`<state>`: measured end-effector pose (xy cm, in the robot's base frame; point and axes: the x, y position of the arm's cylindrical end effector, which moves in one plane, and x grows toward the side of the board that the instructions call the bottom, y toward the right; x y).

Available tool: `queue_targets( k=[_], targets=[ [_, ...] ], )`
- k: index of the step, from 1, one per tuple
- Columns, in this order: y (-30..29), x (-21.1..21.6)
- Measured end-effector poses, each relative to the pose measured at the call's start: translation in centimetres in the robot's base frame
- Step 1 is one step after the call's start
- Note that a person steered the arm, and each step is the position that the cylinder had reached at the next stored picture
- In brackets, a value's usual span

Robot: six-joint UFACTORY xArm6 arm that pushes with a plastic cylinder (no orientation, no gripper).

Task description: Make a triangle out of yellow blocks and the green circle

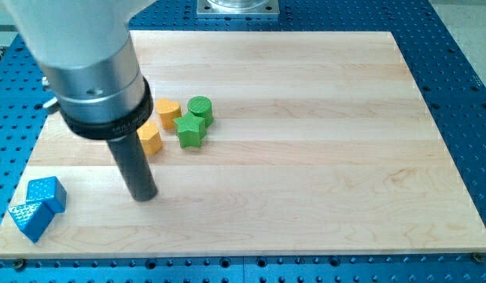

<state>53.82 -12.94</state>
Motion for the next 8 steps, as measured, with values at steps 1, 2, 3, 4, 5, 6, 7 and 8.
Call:
queue_targets(
  k=[1,2,3,4,5,6,7,8],
  targets=[
    [-1.6,-0.6],
    [-4.6,-0.9],
    [-0.1,-6.3],
    [1.7,-12.7],
    [0.3,-16.1],
    [-4.2,-16.5],
    [2.4,-19.5],
    [12.8,-19.5]
  ],
)
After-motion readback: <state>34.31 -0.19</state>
